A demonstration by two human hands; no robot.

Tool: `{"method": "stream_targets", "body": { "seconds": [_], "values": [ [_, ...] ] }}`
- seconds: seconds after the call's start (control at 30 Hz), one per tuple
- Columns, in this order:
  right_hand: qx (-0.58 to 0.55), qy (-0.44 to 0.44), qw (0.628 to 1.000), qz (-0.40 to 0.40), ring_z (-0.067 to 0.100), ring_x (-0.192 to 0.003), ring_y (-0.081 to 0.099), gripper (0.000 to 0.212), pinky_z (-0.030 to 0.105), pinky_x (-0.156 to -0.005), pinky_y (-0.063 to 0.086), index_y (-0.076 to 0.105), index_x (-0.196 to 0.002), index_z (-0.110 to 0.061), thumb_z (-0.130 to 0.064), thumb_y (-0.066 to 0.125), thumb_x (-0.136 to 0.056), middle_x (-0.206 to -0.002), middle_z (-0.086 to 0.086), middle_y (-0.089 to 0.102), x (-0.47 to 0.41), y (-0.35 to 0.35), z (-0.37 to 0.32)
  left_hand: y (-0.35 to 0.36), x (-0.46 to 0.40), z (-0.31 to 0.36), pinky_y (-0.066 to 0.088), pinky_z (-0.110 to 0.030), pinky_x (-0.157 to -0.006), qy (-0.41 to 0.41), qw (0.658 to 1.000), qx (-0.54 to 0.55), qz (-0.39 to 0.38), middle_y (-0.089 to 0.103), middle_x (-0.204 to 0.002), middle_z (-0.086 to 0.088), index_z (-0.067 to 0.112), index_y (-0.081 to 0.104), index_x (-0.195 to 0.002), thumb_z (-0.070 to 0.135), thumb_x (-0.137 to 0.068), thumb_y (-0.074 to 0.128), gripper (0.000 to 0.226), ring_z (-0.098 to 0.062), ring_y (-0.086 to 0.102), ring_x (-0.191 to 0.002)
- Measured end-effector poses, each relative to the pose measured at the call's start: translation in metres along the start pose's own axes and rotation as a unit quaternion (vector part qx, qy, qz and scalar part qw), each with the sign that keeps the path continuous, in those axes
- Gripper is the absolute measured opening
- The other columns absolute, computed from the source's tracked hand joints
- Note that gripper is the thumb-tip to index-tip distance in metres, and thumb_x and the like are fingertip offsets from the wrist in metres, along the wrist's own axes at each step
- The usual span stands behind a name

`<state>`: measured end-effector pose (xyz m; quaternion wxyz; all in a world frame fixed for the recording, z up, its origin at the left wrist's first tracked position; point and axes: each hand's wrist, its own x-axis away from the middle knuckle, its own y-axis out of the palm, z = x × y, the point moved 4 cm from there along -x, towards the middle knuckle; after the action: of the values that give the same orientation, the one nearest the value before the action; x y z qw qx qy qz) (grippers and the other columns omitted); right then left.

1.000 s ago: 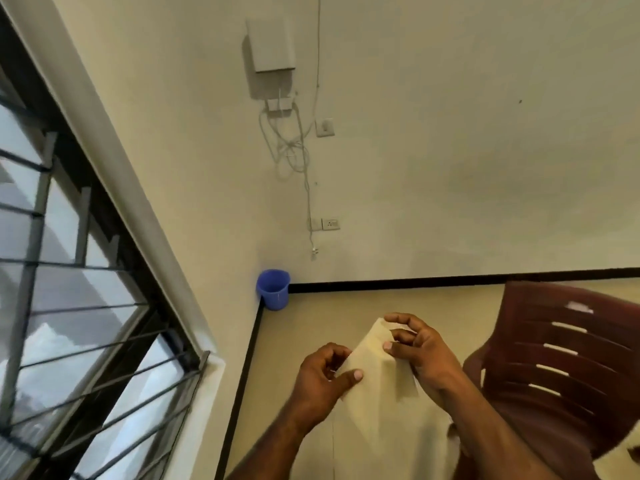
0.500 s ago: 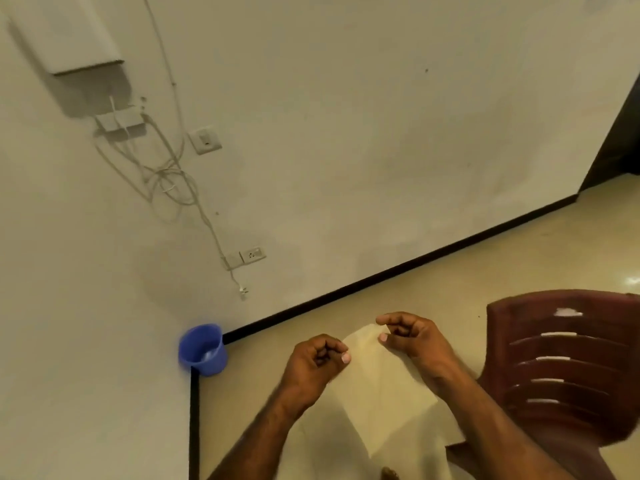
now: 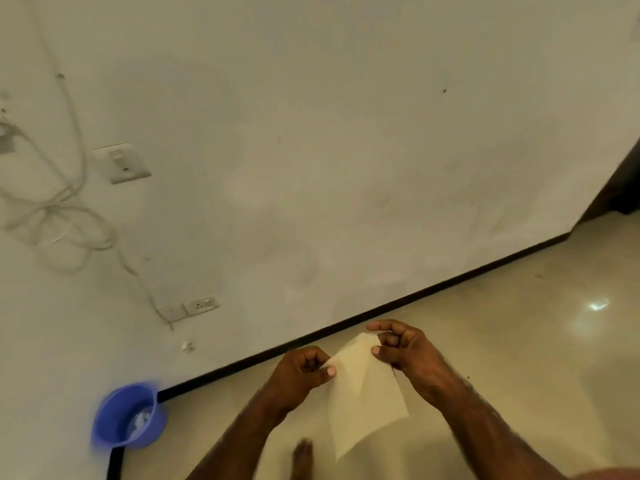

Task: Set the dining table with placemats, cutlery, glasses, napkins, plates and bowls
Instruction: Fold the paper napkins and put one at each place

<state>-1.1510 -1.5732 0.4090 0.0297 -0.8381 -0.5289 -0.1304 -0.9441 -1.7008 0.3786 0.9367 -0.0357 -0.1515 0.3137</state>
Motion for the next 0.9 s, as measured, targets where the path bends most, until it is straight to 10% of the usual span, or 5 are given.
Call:
{"method": "stream_targets", "body": {
  "seconds": [0.2,0.4,0.5,0.9],
  "values": [
    [-0.080,0.013,0.993,0.087,0.043,-0.104,0.069,0.047,0.055,-0.096,0.054,0.067,-0.131,-0.015,0.013,0.059,-0.094,-0.118,0.028,0.071,-0.103,-0.105,-0.004,0.026,-0.196,0.041,0.054,-0.030,-0.081,-0.008,0.989,-0.053,-0.140,0.074,-0.089,-0.002,0.000,0.072,-0.095,0.032,-0.104,0.065,0.034,-0.014,0.066,-0.084],
    [-0.210,-0.017,0.947,0.244,0.041,-0.100,0.063,0.056,0.049,-0.094,0.048,0.064,-0.133,-0.014,0.019,0.058,-0.089,-0.124,0.036,0.064,-0.132,-0.222,-0.015,0.123,-0.353,0.090,0.056,-0.030,-0.074,-0.097,0.977,-0.059,-0.180,0.076,-0.105,-0.003,0.022,0.071,-0.110,0.061,-0.096,0.064,0.042,-0.011,0.072,-0.086],
    [-0.255,-0.033,0.911,0.324,0.039,-0.099,0.064,0.053,0.047,-0.094,0.049,0.066,-0.131,-0.015,0.018,0.058,-0.090,-0.121,0.033,0.067,-0.134,-0.292,-0.011,0.194,-0.409,0.106,0.061,-0.047,-0.094,-0.162,0.944,-0.029,-0.286,0.075,-0.121,0.002,0.044,0.061,-0.128,0.073,-0.085,0.070,0.053,-0.018,0.075,-0.108],
    [-0.246,-0.037,0.871,0.423,0.036,-0.092,0.069,0.038,0.044,-0.089,0.052,0.070,-0.120,-0.007,0.009,0.071,-0.085,-0.108,0.027,0.071,-0.151,-0.595,-0.041,0.486,-0.611,0.232,0.058,-0.059,-0.096,-0.108,0.925,0.106,-0.348,0.072,-0.129,-0.018,0.012,0.068,-0.132,0.019,-0.083,0.085,0.053,-0.038,0.070,-0.119]
  ]
}}
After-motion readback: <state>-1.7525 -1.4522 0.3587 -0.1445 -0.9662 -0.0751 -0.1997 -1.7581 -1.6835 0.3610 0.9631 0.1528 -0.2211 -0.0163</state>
